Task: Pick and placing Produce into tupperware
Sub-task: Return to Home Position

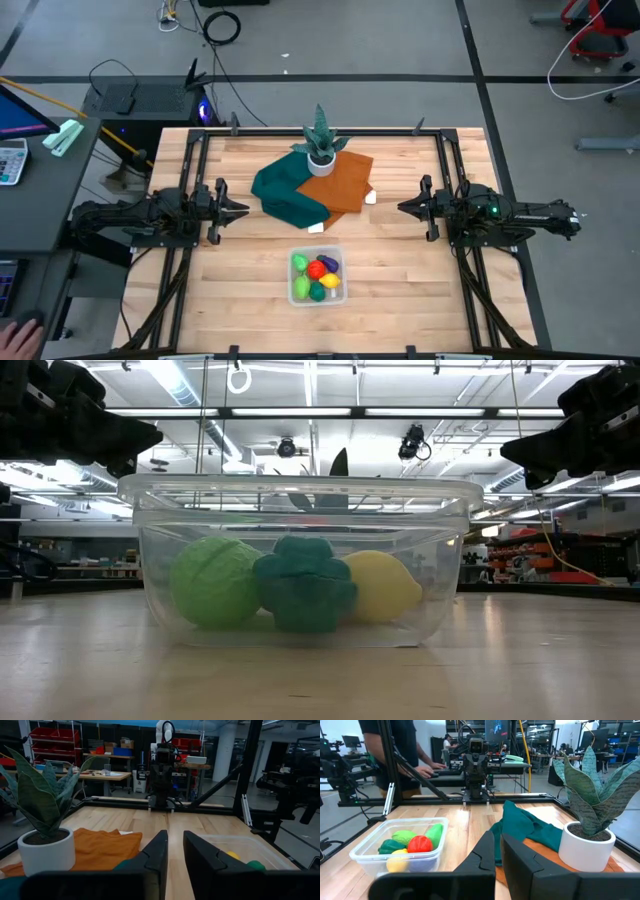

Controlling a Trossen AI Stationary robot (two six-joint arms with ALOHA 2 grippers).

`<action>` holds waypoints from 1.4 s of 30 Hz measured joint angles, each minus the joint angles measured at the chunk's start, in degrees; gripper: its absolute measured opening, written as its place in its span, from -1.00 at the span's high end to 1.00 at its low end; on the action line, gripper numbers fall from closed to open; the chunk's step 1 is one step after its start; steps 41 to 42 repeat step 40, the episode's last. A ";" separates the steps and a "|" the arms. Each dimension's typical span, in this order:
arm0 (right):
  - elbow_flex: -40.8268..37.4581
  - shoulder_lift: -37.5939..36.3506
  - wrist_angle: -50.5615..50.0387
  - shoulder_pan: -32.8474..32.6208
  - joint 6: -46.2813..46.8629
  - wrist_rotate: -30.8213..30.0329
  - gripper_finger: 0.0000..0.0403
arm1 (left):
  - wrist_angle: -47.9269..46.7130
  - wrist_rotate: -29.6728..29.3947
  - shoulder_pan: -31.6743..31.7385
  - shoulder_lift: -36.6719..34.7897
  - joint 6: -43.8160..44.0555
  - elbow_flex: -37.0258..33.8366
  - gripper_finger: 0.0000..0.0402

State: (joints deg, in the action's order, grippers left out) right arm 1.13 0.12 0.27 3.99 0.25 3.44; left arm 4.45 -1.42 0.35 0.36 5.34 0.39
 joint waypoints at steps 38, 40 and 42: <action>0.00 0.00 -0.01 0.02 0.00 0.00 1.00 | -0.01 0.01 0.00 0.00 0.01 0.00 0.64; 0.00 0.00 0.00 0.02 0.00 0.00 1.00 | 0.00 0.01 0.01 0.00 0.01 0.01 0.64; 0.00 0.00 0.00 0.02 0.00 0.00 1.00 | 0.00 0.01 0.01 0.00 0.01 0.01 0.64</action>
